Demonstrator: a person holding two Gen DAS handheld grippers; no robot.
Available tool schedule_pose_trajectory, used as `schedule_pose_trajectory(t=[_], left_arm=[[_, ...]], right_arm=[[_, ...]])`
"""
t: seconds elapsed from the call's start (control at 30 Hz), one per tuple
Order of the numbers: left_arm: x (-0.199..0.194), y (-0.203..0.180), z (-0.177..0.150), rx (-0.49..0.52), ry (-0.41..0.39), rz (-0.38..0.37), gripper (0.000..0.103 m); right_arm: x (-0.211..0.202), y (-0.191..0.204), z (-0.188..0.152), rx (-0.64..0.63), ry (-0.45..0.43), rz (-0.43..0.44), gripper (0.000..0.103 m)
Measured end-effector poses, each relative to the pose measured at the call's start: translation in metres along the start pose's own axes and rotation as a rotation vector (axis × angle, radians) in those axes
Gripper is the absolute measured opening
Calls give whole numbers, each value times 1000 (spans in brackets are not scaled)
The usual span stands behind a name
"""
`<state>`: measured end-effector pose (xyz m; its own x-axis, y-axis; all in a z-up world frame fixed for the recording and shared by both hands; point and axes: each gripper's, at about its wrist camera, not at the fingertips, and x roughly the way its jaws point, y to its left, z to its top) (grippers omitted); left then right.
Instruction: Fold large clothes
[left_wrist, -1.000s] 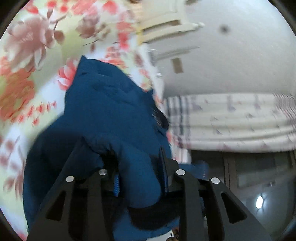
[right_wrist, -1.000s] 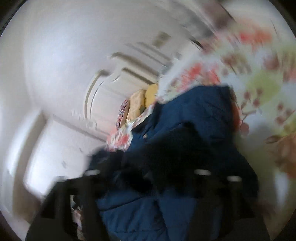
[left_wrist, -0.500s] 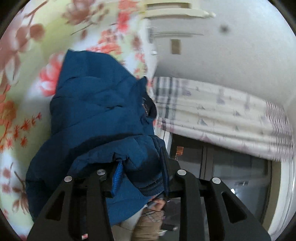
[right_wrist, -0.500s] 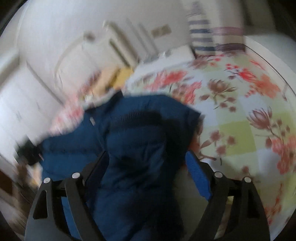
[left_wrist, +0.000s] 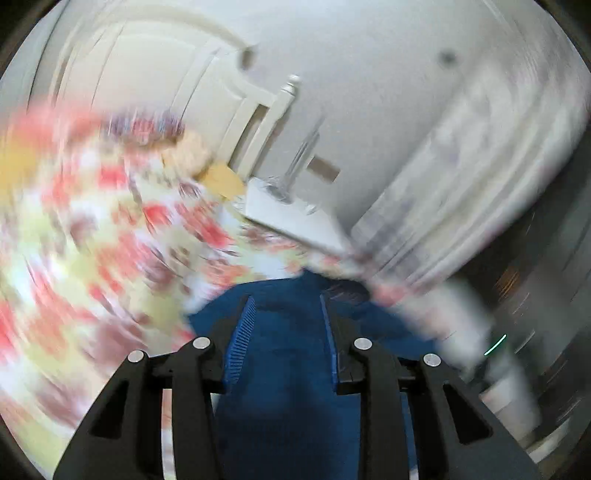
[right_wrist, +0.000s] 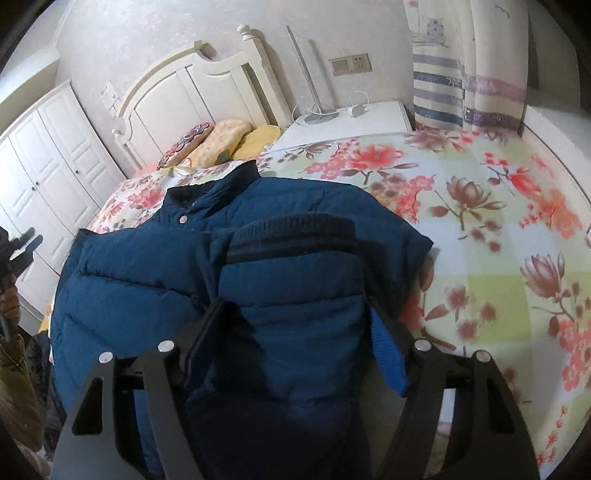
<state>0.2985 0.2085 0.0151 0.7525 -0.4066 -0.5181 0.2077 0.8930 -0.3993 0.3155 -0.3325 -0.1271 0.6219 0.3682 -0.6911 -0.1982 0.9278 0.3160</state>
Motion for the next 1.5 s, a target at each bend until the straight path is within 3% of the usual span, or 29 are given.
schedule_pose_trajectory(t=[0.07, 0.17, 0.3, 0.37, 0.4, 0.43, 0.47, 0.53, 0.67, 0.77, 0.87, 0.93, 1.03, 1.1, 1.17, 1.2, 1.3, 1.37, 1.43, 1.5], left_arm=[[28, -5, -12, 93, 94, 32, 23], [69, -1, -29, 125, 226, -12, 23], [99, 4, -33, 150, 255, 0, 23], [114, 8, -32, 118, 269, -19, 23], [118, 7, -34, 113, 267, -24, 22], [116, 6, -36, 123, 252, -12, 20], [110, 2, -38, 146, 228, 15, 11], [99, -9, -43, 179, 173, 35, 8], [48, -27, -50, 197, 23, 64, 6], [8, -27, -35, 119, -75, 11, 6], [3, -28, 5, 65, -79, 7, 6], [34, -15, 39, 6, -17, 51, 6], [108, 18, 73, -99, 116, 116, 6], [154, 35, 70, -137, 167, 185, 6], [176, 41, 57, -97, 165, 297, 6], [182, 45, 51, -94, 172, 315, 6], [184, 58, 33, -118, 186, 288, 6], [168, 56, 34, -85, 136, 269, 6], [152, 52, 40, -99, 94, 168, 7], [147, 47, 44, -116, 101, 54, 7]], right_arm=[[0, 0, 1, 2, 2, -3, 73], [0, 0, 0, 5, 0, -8, 73], [-5, 3, -2, -5, -14, -32, 72], [-8, 5, -3, -15, -26, -34, 63], [-11, 7, -4, -30, -39, -44, 50], [-14, 11, -5, -54, -56, -58, 35], [-21, 18, -7, -90, -84, -71, 28], [-38, 34, -12, -163, -155, -103, 15], [-75, 64, -24, -241, -250, -168, 8], [-103, 73, -23, -211, -318, -168, 8], [-123, 76, 16, -169, -369, -148, 7], [-111, 74, 54, -139, -339, -163, 7], [-45, 56, 109, -68, -174, -225, 8], [6, 36, 121, 31, -71, -233, 8], [41, 22, 114, 68, -22, -279, 8], [54, 15, 105, 92, -8, -284, 8], [54, 1, 87, 142, -43, -224, 8], [43, -4, 86, 140, -85, -174, 8], [37, -1, 88, 105, -103, -166, 8], [40, 5, 90, 81, -99, -180, 8]])
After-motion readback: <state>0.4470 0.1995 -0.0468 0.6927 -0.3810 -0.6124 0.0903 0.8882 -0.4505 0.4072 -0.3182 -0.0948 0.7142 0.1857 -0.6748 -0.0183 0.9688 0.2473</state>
